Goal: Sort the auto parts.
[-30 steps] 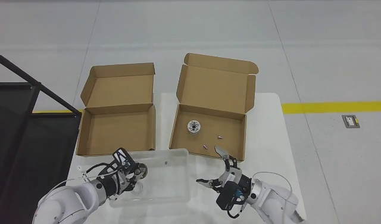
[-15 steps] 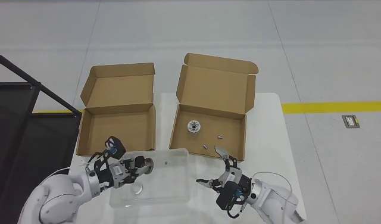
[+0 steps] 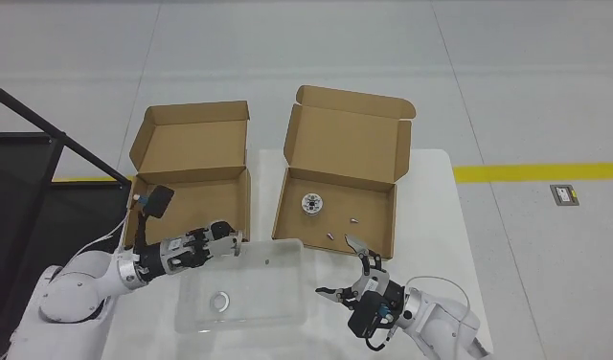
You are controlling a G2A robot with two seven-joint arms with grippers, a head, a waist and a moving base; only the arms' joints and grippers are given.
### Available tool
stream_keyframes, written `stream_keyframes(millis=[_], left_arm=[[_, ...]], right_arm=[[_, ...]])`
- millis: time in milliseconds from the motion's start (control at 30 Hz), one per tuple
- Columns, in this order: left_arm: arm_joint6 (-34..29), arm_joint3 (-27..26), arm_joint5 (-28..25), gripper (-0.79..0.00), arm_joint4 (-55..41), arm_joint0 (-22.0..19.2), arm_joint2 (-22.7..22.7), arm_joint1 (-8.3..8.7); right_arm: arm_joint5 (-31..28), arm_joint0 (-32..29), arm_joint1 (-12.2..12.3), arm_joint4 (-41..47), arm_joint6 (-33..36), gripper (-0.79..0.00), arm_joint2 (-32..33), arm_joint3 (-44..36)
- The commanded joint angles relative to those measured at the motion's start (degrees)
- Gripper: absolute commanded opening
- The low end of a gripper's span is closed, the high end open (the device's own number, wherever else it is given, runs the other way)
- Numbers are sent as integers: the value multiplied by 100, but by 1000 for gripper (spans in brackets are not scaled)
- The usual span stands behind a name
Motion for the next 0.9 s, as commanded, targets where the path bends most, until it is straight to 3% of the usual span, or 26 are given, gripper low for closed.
stream_keyframes(millis=[0,133,233,333,433,533,633,700,867], left_arm=[[-10,43,11,-785,-146,-51,33,86],[185,144,-183,-785,298,-39,-21,234],[514,211,-209,-785,1345,-13,-295,293],[1192,-72,375,-785,2897,95,-426,299],[1888,-324,1399,-785,4504,252,-377,282],[2350,-355,2452,-785,5561,255,-216,257],[2589,-262,3139,-785,6311,168,-3,234],[2586,-169,3441,-785,6601,86,167,215],[2586,-169,3441,-785,6601,86,167,215]], right_arm=[[-1,0,0,0,0,0,0,0],[-1,0,0,0,0,0,0,0],[-1,0,0,0,0,0,0,0],[-1,0,0,0,0,0,0,0],[-1,0,0,0,0,0,0,0],[-1,0,0,0,0,0,0,0],[-1,0,0,0,0,0,0,0],[-1,0,0,0,0,0,0,0],[-1,0,0,0,0,0,0,0]])
